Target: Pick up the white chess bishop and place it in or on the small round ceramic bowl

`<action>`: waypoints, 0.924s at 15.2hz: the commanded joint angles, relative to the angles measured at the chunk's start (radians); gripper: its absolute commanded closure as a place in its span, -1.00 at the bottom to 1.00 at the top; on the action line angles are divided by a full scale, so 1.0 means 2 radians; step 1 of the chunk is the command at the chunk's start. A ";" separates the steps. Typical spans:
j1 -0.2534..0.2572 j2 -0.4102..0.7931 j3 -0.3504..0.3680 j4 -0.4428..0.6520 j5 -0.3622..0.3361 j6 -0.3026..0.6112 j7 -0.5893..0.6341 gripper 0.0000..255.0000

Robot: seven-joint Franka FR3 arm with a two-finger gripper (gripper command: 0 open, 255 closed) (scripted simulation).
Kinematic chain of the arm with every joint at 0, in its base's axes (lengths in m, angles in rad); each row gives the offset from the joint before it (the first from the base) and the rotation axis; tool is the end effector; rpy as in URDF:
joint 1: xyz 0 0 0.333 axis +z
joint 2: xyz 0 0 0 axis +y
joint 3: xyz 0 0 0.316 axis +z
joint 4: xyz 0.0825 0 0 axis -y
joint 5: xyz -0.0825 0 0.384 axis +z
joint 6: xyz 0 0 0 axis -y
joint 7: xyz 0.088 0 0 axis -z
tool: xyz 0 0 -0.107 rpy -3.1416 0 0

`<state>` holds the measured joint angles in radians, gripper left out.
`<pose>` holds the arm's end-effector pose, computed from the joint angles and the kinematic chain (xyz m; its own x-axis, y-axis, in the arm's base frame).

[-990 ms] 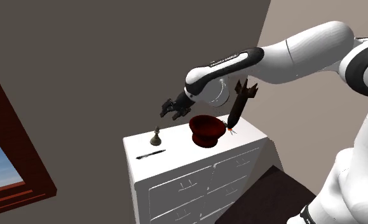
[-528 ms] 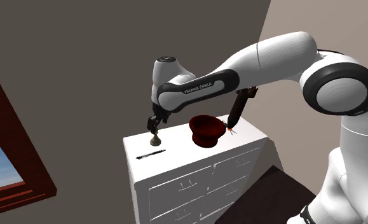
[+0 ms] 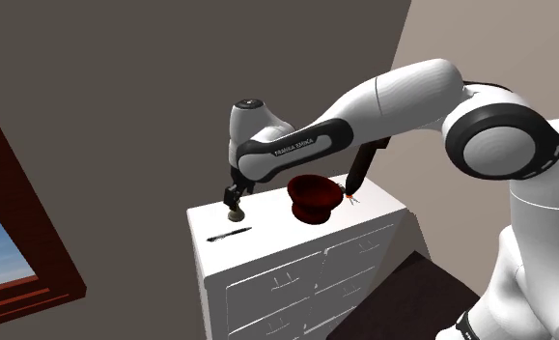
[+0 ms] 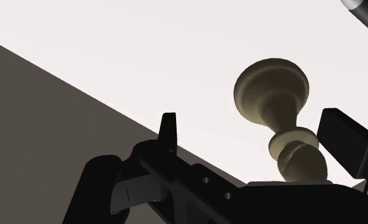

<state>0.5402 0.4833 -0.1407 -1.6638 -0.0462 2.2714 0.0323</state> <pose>0.6292 0.2769 0.3420 0.9050 0.4056 0.1285 0.3951 -0.9132 0.0998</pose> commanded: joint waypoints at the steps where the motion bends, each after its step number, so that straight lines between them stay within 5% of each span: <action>1: 0.000 0.001 0.000 0.000 0.000 0.001 0.000 -1.00; 5: 0.000 0.001 0.000 0.000 0.000 0.001 0.000 -1.00; 6: 0.000 0.001 0.000 0.000 0.000 0.001 0.000 1.00; 14: -0.001 0.007 0.000 0.010 0.001 -0.003 -0.001 1.00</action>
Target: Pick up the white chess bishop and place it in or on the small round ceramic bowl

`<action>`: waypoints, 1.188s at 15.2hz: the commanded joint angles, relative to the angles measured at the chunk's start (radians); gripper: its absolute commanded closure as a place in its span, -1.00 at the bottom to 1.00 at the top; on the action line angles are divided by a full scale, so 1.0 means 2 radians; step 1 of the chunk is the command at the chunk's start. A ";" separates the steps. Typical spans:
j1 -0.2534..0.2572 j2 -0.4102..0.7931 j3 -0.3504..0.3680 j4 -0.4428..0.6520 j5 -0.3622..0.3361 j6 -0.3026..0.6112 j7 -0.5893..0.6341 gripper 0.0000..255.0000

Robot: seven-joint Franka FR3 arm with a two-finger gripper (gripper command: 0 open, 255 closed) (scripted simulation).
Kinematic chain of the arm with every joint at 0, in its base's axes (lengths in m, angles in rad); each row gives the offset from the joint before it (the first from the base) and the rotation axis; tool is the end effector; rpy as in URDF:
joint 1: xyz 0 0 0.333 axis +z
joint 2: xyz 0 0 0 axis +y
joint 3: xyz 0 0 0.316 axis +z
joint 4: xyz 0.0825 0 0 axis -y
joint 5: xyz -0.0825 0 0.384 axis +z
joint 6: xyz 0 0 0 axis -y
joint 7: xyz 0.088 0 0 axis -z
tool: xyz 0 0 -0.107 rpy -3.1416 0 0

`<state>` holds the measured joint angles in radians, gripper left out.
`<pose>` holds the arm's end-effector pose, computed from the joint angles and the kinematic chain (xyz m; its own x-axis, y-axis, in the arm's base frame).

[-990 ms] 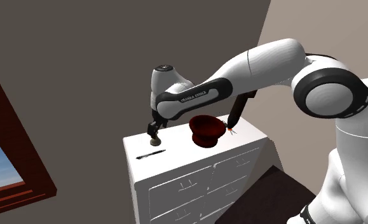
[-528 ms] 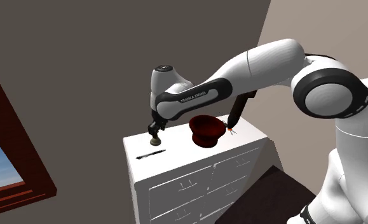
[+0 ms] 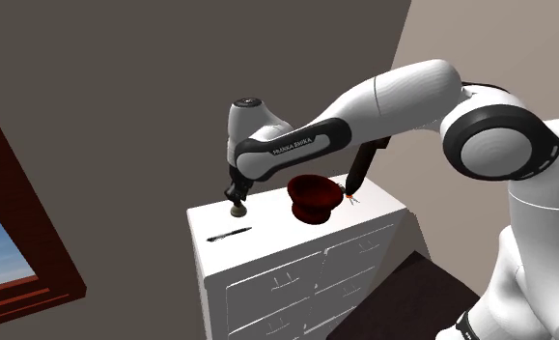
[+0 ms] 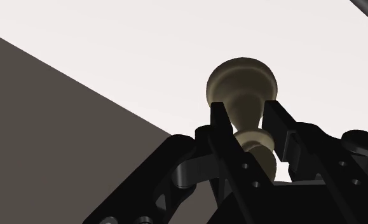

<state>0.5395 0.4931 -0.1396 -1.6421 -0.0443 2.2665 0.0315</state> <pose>0.6331 0.2796 0.3449 0.9038 0.4060 0.1354 0.3954 -0.9132 0.0990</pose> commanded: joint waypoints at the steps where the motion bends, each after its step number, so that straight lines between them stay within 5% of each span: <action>1: 0.000 -0.004 -0.001 -0.011 -0.001 0.003 0.000 1.00; 18: 0.002 -0.044 -0.002 0.046 -0.003 -0.093 -0.006 1.00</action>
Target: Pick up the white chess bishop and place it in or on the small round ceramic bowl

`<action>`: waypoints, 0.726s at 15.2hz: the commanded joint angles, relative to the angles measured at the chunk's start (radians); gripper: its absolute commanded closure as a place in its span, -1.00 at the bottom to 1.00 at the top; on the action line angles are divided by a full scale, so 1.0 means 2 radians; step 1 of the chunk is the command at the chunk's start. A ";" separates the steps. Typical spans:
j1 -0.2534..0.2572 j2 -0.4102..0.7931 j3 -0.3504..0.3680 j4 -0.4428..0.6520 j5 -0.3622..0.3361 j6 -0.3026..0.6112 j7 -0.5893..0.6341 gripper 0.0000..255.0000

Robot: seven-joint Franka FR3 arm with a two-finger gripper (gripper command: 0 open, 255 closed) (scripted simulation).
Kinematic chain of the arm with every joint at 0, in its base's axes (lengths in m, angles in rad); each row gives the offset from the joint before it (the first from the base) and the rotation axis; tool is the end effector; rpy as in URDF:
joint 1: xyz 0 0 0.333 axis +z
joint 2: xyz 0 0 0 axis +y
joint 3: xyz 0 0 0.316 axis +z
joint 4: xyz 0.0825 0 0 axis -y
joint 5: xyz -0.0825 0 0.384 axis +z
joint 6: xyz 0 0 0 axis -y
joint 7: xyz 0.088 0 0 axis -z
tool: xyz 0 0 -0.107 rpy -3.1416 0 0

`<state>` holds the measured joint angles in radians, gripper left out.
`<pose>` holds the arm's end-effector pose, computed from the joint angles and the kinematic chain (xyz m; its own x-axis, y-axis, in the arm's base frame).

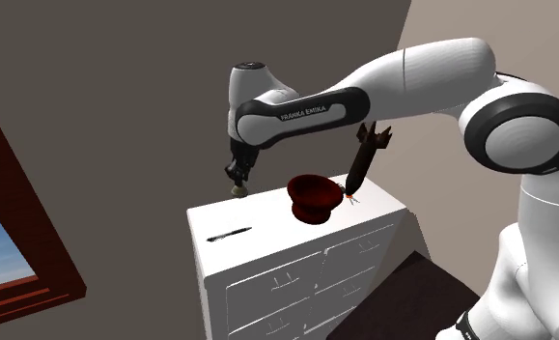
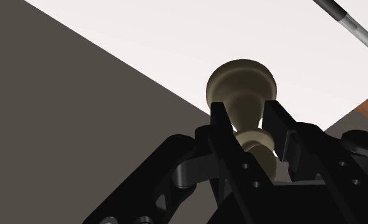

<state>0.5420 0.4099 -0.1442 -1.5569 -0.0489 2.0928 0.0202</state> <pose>0.6300 0.2767 0.4255 0.9049 0.4055 0.1293 0.3950 -0.9132 0.0997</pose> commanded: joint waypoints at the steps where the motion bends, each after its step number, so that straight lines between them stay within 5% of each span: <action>1: 0.000 -0.004 0.000 0.008 0.000 -0.012 0.000 1.00; 11: 0.000 -0.013 -0.001 0.062 0.000 -0.075 -0.005 1.00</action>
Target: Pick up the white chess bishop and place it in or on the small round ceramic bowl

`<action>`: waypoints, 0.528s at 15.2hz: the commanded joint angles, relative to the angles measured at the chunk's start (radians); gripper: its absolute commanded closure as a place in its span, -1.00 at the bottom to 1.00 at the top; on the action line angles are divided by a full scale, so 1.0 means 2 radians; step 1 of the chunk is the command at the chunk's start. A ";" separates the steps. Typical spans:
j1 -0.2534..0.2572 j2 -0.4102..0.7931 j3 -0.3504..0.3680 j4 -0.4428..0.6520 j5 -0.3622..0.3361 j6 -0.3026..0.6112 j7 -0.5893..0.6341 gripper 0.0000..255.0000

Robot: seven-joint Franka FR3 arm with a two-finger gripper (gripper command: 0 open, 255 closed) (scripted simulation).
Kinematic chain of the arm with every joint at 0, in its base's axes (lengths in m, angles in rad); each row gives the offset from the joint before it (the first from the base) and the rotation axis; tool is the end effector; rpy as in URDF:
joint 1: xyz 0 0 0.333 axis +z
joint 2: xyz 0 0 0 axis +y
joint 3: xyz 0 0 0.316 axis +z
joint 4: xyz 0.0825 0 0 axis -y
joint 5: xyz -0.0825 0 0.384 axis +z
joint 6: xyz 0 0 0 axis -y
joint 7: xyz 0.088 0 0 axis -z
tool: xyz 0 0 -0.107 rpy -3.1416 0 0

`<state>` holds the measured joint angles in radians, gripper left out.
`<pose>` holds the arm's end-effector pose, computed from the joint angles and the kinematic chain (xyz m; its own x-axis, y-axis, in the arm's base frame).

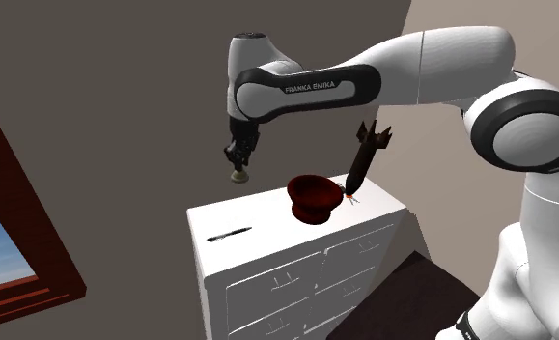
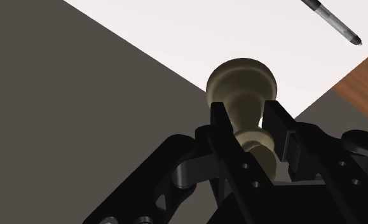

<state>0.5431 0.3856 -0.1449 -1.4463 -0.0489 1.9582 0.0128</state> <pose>0.6292 0.2779 0.4828 0.9048 0.4057 0.1292 0.3952 -0.9132 0.0998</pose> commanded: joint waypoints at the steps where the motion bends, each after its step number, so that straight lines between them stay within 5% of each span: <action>1: -0.001 -0.001 0.000 0.010 0.000 -0.011 -0.001 1.00; 8: -0.018 -0.124 -0.017 -0.175 -0.012 0.055 -0.033 1.00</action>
<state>0.5098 0.1762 -0.1744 -1.7353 -0.0675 2.0450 -0.0475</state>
